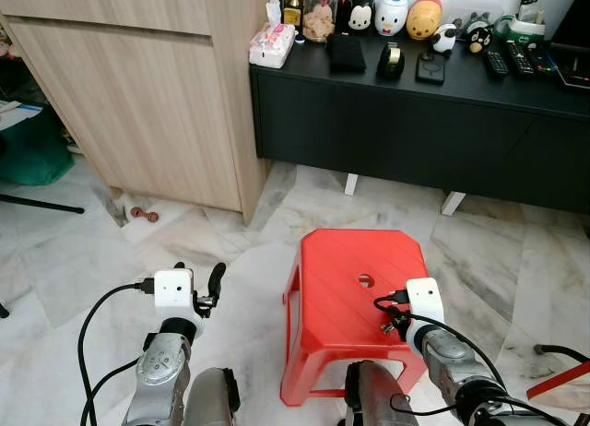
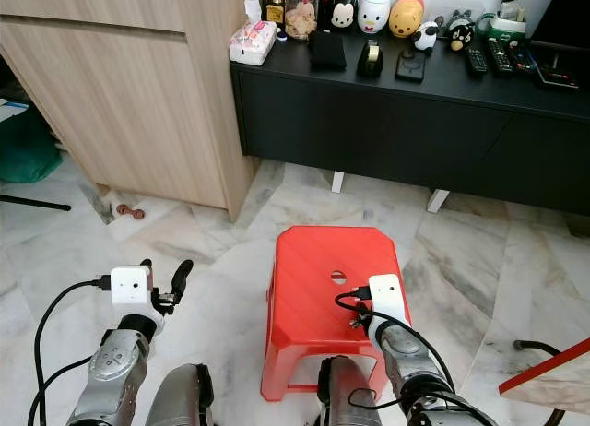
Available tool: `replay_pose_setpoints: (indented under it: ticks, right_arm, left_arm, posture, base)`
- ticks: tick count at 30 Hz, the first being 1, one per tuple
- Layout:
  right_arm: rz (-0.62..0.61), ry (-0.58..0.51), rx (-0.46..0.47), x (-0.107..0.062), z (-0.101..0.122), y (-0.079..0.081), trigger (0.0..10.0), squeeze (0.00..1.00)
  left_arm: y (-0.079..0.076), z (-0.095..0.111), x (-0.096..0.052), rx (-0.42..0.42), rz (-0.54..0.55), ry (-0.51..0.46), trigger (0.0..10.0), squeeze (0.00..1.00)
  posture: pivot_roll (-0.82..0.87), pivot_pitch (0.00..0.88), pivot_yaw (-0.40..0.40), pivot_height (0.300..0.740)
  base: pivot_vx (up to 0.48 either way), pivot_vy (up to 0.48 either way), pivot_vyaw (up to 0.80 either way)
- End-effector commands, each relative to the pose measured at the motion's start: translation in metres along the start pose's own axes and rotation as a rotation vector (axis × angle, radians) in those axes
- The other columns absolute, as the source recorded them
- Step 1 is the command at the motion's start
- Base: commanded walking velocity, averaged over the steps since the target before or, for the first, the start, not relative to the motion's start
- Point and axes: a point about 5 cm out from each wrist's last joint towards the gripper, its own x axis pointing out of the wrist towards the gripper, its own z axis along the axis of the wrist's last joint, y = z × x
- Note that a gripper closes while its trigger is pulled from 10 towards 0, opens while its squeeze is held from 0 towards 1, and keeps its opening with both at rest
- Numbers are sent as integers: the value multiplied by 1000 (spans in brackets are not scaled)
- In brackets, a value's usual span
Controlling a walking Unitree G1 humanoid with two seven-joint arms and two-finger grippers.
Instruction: Hang keys on a hook
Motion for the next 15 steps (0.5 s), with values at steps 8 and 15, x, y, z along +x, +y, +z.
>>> replay_pose_setpoints:
  ticks: [8,15]
  right_arm:
    - [21,52,3,-2,-12,1,4314,0]
    - [38,73,-10,-2,-15,4,10000,0]
  left_arm:
    - [0,-2,0,23,-10,18,10000,0]
    - [-1,-2,0,29,-13,22,10000,0]
  posture:
    - [29,139,-49,602]
    - [28,138,-48,602]
  base:
    - [0,0,0]
    - [0,0,0]
